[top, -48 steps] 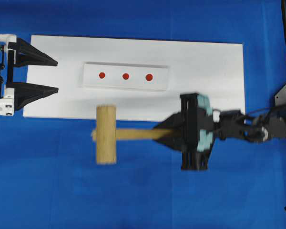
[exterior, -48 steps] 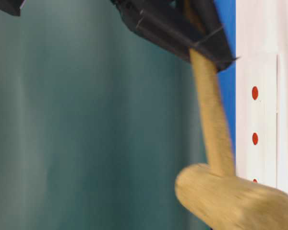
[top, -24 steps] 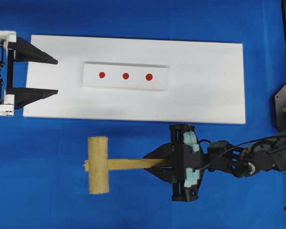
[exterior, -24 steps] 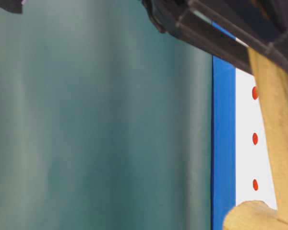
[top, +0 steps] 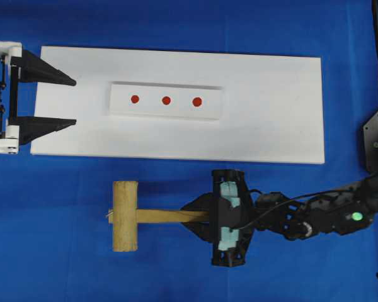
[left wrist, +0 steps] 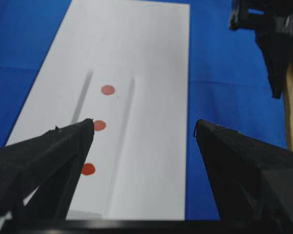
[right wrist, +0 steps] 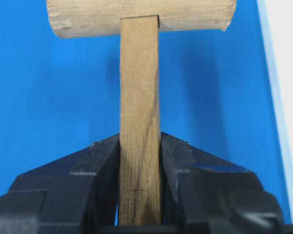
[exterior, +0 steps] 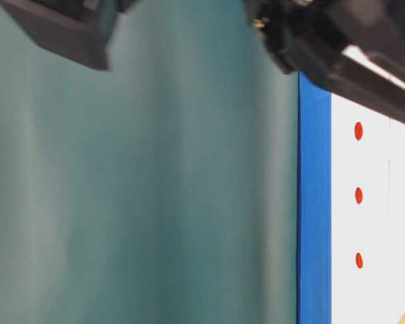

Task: Hit the mark with a hammer.
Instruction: 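Carry the mallet with the right gripper back below the board, then lower the mallet onto the blue cloth and open the right gripper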

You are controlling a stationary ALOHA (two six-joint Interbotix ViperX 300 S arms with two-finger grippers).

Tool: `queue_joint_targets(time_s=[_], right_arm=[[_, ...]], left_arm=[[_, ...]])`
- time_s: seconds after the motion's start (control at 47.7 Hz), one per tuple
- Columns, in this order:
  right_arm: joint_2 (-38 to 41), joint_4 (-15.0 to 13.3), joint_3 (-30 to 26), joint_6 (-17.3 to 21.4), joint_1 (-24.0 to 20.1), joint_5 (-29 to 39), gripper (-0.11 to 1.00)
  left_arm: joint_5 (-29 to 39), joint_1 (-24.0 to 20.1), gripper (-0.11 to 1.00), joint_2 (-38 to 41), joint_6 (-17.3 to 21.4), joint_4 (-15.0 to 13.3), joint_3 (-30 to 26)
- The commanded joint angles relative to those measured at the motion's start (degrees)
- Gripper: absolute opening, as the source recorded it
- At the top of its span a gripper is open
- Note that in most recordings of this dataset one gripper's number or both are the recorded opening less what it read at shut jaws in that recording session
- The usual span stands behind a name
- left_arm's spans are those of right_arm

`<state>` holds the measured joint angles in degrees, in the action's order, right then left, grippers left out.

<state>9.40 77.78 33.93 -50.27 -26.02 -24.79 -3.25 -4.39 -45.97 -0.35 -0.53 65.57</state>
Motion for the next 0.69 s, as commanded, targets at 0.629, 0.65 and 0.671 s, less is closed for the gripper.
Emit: queue_joint_targets(time_s=[0.629, 0.65, 0.671], right_arm=[[5.7, -0.2, -3.5, 0.3, 2.9, 5.0, 0.09], [5.7, -0.3, -3.4, 0.3, 2.9, 5.3, 0.09], [5.7, -0.4, -3.4, 0.3, 3.2, 5.6, 0.09]], left_arm=[[-0.5, 0.0, 0.82, 0.2, -0.2, 0.1, 0.3], [-0.5, 0.0, 0.82, 0.2, -0.2, 0.1, 0.3], [-0.5, 0.0, 0.82, 0.2, -0.2, 0.1, 0.3]])
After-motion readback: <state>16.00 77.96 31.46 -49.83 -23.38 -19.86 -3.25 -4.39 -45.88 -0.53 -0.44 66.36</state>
